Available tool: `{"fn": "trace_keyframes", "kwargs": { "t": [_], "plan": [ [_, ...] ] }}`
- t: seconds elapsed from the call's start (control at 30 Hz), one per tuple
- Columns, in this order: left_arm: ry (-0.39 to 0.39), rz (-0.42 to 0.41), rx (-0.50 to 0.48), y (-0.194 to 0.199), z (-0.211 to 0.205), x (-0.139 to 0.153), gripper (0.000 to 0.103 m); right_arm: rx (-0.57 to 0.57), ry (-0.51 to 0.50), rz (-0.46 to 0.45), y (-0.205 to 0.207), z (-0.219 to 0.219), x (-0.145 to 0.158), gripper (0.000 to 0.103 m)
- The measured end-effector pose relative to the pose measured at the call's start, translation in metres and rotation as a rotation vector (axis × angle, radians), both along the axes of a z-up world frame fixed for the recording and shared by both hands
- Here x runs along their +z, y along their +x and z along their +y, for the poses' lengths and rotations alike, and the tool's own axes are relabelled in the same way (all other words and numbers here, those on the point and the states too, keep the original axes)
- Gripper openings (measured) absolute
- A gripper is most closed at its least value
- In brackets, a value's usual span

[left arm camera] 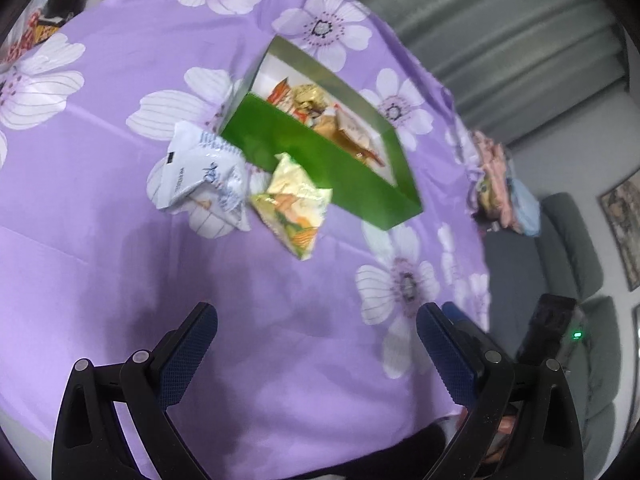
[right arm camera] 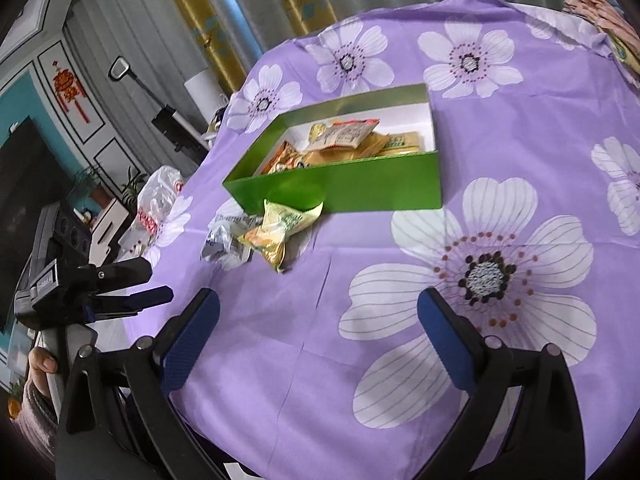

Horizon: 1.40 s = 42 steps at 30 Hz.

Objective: Organize snacks
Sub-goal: 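Withdraw the right tool and move toward the yellow-green corn snack bag, then close the right tool on the yellow-green corn snack bag and lift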

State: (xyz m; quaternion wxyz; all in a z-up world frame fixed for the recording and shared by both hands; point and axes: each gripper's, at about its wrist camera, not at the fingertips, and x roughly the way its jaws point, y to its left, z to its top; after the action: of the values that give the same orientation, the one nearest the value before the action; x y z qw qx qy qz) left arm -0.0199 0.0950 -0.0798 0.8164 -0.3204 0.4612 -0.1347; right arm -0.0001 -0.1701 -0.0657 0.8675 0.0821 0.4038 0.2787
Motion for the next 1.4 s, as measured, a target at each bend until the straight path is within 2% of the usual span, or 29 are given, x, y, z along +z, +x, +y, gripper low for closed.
{"fn": "trace_keyframes", "kwargs": {
  "t": [0.3, 0.67, 0.9, 1.2, 1.27, 1.37, 1.4],
  "plan": [
    [-0.035, 0.019, -0.006, 0.02, -0.004, -0.016, 0.099, 0.091, -0.069, 0.011, 0.011, 0.03, -0.022, 0.1],
    [-0.069, 0.053, 0.01, 0.052, -0.008, -0.027, 0.099, 0.142, -0.046, 0.039, 0.037, 0.052, -0.038, 0.1],
    [-0.049, 0.063, 0.002, 0.069, -0.014, -0.033, 0.099, 0.162, -0.028, 0.059, 0.051, 0.06, -0.046, 0.1],
    [0.033, 0.047, 0.006, 0.089, -0.013, -0.029, 0.099, 0.202, -0.005, 0.067, 0.068, 0.073, -0.049, 0.099],
    [0.021, 0.049, -0.002, 0.093, -0.011, -0.03, 0.099, 0.211, 0.003, 0.071, 0.073, 0.076, -0.051, 0.099],
    [0.087, 0.054, -0.002, 0.1, -0.015, -0.032, 0.099, 0.222, 0.008, 0.09, 0.083, 0.085, -0.056, 0.099],
    [0.089, 0.052, -0.004, 0.101, -0.015, -0.032, 0.095, 0.227, 0.008, 0.097, 0.086, 0.089, -0.058, 0.098]
  ]
}}
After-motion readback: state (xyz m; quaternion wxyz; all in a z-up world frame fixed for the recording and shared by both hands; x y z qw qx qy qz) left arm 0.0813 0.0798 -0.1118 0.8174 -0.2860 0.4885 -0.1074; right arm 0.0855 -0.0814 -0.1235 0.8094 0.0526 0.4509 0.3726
